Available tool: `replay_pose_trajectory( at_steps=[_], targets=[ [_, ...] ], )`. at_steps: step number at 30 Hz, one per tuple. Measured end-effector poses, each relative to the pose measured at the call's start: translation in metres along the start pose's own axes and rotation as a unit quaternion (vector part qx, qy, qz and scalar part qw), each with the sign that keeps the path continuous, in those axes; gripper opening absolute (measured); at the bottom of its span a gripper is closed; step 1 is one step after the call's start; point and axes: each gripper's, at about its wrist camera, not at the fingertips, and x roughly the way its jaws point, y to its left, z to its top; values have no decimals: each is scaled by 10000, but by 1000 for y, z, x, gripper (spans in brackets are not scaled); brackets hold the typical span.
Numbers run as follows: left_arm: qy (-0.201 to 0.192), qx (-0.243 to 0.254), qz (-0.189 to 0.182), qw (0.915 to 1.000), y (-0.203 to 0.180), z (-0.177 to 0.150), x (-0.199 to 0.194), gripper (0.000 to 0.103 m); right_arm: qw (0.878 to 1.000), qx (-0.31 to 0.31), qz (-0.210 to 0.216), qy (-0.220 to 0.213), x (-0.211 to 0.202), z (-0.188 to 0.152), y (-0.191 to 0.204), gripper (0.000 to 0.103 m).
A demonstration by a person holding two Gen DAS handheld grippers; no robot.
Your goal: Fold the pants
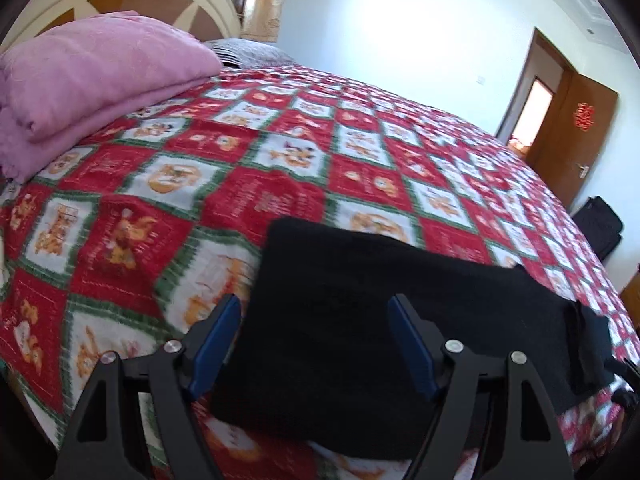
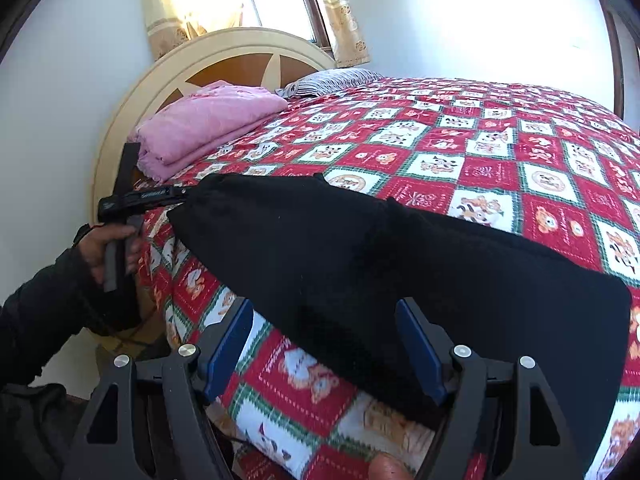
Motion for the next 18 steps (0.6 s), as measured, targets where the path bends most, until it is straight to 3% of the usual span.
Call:
replay_pose_trajectory(
  at_steps=[3, 5, 11, 14, 18],
  targets=[
    [47, -163, -172, 9997, 7, 2, 2, 77, 10000, 4, -31, 57, 3, -5, -1, 75],
    [280, -118, -234, 9993, 8, 0, 12, 68, 10000, 45, 11, 88, 6, -7, -1, 75],
    [295, -18, -238, 9993, 6, -3, 12, 63, 9999, -14, -11, 101, 8, -10, 3, 75],
    [253, 38, -131, 9996, 6, -3, 6, 50, 9999, 31, -12, 100, 8, -10, 1, 75],
    [316, 137, -33, 9994, 5, -2, 11, 49, 9999, 59, -33, 136, 10, -12, 0, 75]
  ],
)
